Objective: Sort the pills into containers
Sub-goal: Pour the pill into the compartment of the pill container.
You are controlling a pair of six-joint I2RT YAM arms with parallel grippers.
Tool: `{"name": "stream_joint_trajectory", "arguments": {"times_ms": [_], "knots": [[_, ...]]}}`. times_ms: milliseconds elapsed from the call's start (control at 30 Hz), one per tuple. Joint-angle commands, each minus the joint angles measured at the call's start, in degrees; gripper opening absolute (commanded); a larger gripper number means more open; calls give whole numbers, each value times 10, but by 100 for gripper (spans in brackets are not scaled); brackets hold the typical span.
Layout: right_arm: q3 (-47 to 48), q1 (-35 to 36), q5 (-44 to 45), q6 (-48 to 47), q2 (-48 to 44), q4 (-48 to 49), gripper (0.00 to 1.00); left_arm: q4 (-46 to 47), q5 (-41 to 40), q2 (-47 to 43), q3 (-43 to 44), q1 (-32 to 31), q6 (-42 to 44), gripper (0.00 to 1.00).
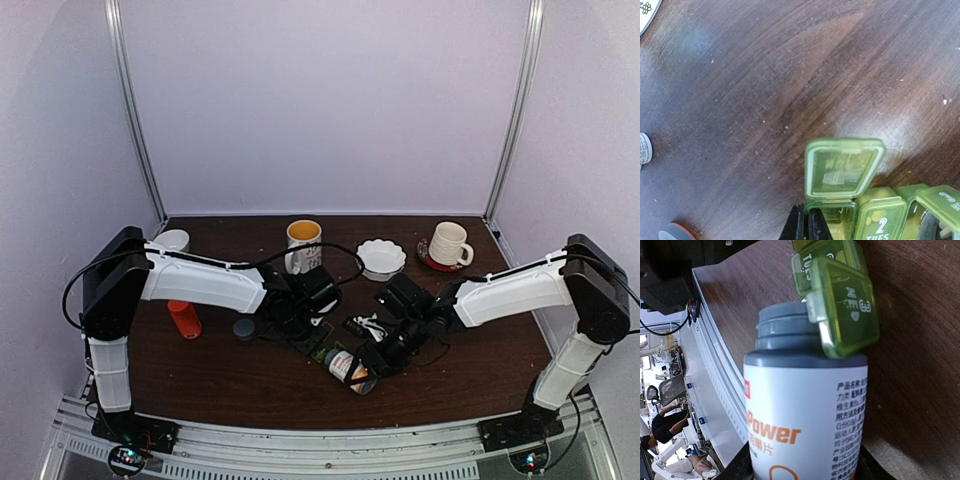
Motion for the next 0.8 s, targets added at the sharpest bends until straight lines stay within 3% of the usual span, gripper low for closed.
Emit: {"name": "stream_joint_trajectory", "arguments": {"times_ms": [0,167,467,767], "knots": [[15,-4,11,4,-22,-18,0,2,-2,-3,13,-3,4,0],[26,-4,11,3,-49,-30,0,1,-2,-3,15,-4,4,0],[3,-4,12,7,10,1,0,1,-2,-2,15,-4,5,0],[29,-5,14,3,-36,-36,0,1,-2,-2,16,-4,4,0]]}}
